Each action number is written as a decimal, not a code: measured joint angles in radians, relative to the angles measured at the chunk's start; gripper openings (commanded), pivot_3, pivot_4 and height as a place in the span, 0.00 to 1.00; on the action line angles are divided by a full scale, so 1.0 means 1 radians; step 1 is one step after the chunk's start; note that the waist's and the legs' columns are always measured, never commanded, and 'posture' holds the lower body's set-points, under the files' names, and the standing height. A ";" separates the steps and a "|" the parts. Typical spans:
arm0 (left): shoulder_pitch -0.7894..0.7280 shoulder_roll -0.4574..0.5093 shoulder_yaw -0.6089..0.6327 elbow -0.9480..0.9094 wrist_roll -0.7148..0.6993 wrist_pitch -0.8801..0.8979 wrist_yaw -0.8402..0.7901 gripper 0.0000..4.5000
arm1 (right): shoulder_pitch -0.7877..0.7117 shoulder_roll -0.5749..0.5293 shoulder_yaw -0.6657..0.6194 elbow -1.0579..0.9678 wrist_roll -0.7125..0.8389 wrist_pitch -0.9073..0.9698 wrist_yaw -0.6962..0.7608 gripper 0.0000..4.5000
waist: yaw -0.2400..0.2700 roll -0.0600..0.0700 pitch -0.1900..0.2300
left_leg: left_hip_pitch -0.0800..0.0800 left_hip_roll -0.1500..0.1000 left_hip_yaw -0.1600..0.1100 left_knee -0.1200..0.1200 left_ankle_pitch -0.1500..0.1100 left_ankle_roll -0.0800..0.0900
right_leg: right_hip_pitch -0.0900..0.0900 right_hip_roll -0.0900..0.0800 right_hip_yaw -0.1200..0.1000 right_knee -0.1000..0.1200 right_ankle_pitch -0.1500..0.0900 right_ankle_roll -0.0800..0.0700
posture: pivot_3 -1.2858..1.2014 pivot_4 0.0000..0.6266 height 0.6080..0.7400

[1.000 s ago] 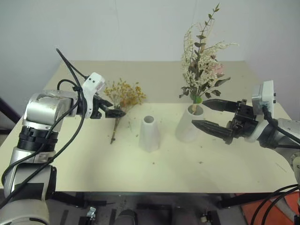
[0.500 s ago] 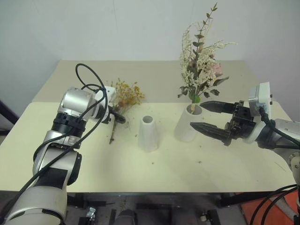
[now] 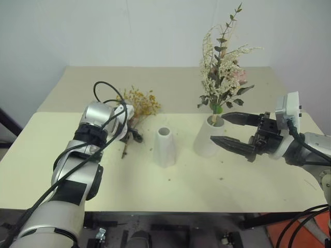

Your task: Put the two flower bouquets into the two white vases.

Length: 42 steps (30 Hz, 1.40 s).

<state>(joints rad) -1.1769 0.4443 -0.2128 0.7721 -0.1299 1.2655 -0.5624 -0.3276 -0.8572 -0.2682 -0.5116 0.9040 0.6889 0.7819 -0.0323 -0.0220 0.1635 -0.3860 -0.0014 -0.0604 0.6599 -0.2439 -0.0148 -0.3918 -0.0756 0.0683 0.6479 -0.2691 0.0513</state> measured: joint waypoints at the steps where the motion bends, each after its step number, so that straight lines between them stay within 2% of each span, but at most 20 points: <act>1: -0.004 -0.004 0.000 0.014 0.009 -0.012 0.007 0.75 | 0.001 0.000 -0.001 0.000 0.000 0.000 0.000 1.00 | 0.001 0.000 0.000 | 0.000 0.000 0.000 0.000 0.000 0.000 | 0.000 0.000 0.000 0.000 0.000 0.000 | 0.52 0.24 1.00; 10: -0.032 -0.019 0.006 0.109 0.054 -0.094 0.041 0.11 | 0.013 0.000 -0.018 -0.009 0.001 0.000 -0.007 1.00 | 0.013 0.000 0.000 | 0.001 0.000 0.000 0.000 0.000 0.000 | 0.001 0.000 0.000 0.000 0.000 0.000 | 0.52 0.24 1.00; 12: -0.034 -0.019 0.017 0.119 0.057 -0.103 0.043 0.01 | 0.021 0.000 -0.018 -0.010 0.001 0.000 -0.007 1.00 | 0.015 0.000 0.000 | 0.001 0.000 0.000 0.000 0.000 0.000 | 0.001 0.000 0.000 0.000 0.000 0.000 | 0.52 0.24 1.00; 22: -0.038 -0.005 0.105 0.127 0.054 -0.147 0.098 0.01 | 0.026 0.000 -0.019 -0.010 0.001 0.000 0.001 1.00 | 0.014 -0.001 0.000 | 0.000 0.000 0.000 0.000 0.000 0.000 | 0.000 0.000 0.000 0.000 0.000 0.000 | 0.52 0.24 1.00; 27: -0.033 0.024 0.238 0.003 0.001 -0.267 0.093 0.01 | 0.030 -0.005 -0.020 -0.009 0.001 0.000 0.016 1.00 | 0.017 -0.001 0.001 | -0.002 0.000 0.000 0.000 0.000 0.000 | -0.002 -0.001 0.000 0.000 0.000 0.000 | 0.52 0.24 1.00; 32: 0.016 0.031 0.351 -0.199 -0.114 -0.405 -0.013 0.01 | 0.033 -0.021 -0.020 -0.003 -0.021 -0.001 0.045 1.00 | 0.017 -0.001 0.000 | -0.002 0.000 0.000 0.000 0.000 0.000 | -0.002 -0.001 0.000 0.000 0.000 0.000 | 0.52 0.24 1.00; 36: 0.064 0.032 0.367 -0.284 -0.179 -0.458 -0.107 0.01 | 0.041 -0.025 -0.020 0.010 -0.047 -0.004 0.065 1.00 | 0.017 -0.001 0.000 | -0.001 0.000 0.000 0.000 0.000 0.000 | -0.002 -0.001 0.000 0.001 0.000 0.000 | 0.52 0.24 1.00; 42: 0.087 0.054 0.376 -0.373 -0.301 -0.443 -0.266 0.01 | 0.045 -0.025 -0.020 0.011 -0.067 -0.006 0.086 1.00 | 0.016 -0.001 0.000 | -0.002 0.000 0.000 0.001 0.000 0.000 | -0.002 -0.001 0.000 0.000 0.000 0.000 | 0.52 0.24 1.00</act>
<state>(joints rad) -1.0894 0.4987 0.1635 0.3990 -0.4312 0.8228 -0.8289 -0.2827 -0.8819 -0.2878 -0.5002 0.8368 0.6831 0.8684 -0.0163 -0.0228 0.1640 -0.3880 -0.0017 -0.0602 0.6604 -0.2438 -0.0151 -0.3935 -0.0763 0.0682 0.6479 -0.2688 0.0513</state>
